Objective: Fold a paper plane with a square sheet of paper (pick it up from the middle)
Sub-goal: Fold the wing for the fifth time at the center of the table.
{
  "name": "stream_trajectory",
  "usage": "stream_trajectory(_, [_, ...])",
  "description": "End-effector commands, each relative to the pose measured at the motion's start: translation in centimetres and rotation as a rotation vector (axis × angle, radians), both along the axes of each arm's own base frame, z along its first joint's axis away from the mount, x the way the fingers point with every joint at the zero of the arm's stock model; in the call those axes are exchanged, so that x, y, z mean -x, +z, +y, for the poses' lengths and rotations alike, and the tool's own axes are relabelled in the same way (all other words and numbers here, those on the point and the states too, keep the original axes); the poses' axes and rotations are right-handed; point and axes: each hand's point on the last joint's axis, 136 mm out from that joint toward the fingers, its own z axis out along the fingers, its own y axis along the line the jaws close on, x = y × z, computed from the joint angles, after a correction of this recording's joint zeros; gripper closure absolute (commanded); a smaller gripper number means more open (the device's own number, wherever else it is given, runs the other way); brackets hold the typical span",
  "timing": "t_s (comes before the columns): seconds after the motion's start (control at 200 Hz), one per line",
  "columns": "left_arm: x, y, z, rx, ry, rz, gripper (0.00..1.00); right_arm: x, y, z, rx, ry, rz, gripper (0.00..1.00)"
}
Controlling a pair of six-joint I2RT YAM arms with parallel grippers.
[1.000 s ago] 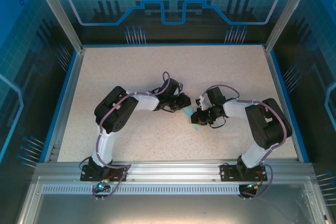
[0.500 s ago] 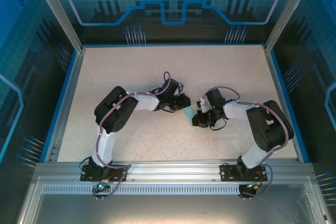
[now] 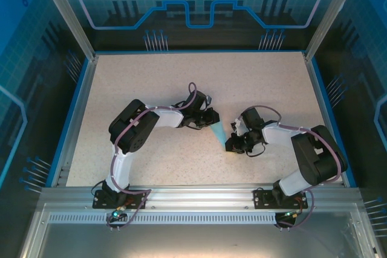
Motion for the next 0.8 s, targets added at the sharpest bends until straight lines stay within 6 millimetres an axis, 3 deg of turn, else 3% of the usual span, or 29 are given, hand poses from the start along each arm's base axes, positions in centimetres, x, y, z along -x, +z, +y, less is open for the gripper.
stream_trajectory(0.0, [2.8,-5.9,2.9,-0.172,-0.001,0.138,0.82,1.8,-1.8,-1.9,0.104,-0.034,0.07,0.89])
stream_trajectory(0.235, [2.5,-5.5,2.4,-0.161,-0.009,0.137,0.82,0.9,0.2,-0.8,0.057,0.004,0.006,0.88])
stream_trajectory(0.47, [2.4,-5.0,2.4,-0.163,-0.017,0.131,0.82,-1.3,3.6,1.9,-0.048,0.045,-0.093,0.88])
stream_trajectory(0.61, [2.6,-5.0,2.5,-0.166,-0.02,0.132,0.82,-2.5,4.7,2.2,-0.047,0.049,-0.138,0.88])
stream_trajectory(0.715, [2.6,-5.0,2.5,-0.166,-0.019,0.132,0.82,-2.7,4.7,3.4,-0.114,0.077,-0.121,0.89])
stream_trajectory(0.795, [2.6,-5.0,2.5,-0.166,-0.021,0.132,0.82,-2.9,3.4,3.5,-0.109,0.075,-0.097,0.89])
